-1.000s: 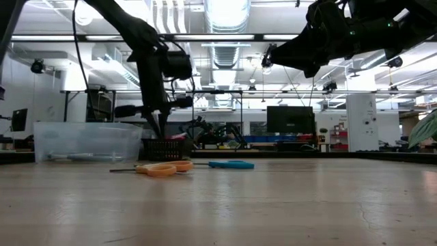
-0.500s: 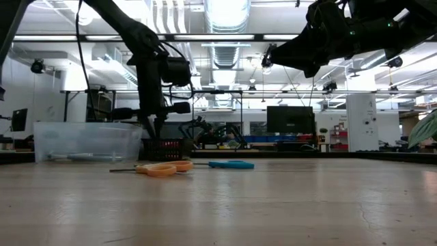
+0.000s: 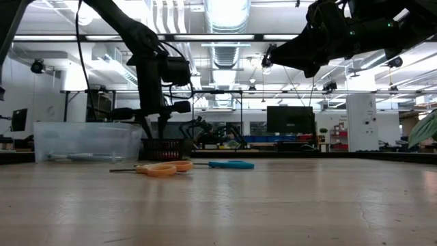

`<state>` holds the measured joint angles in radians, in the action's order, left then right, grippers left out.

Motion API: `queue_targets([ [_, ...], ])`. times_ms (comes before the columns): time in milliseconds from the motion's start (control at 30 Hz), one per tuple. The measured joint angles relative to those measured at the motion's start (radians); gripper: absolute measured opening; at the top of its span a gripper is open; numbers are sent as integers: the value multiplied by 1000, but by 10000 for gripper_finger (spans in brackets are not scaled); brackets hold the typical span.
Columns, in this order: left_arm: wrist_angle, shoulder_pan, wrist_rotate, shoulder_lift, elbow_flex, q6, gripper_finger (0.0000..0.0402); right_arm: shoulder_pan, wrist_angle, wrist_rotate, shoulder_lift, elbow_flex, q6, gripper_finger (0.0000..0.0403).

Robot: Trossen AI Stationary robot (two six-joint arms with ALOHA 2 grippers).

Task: Pick & Place Paint Supplies
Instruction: Put the green scissors into the right black bin

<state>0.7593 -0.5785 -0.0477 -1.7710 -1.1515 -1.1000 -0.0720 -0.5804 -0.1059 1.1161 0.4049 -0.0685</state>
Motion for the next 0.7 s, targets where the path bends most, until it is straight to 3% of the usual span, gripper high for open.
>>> queue_targets([
  [333, 12, 33, 8, 54, -15, -8, 83, 0, 0, 0, 0, 0, 0, 141],
  [700, 112, 281, -118, 188, -15, -274, 83, 0, 0, 0, 0, 0, 0, 141],
])
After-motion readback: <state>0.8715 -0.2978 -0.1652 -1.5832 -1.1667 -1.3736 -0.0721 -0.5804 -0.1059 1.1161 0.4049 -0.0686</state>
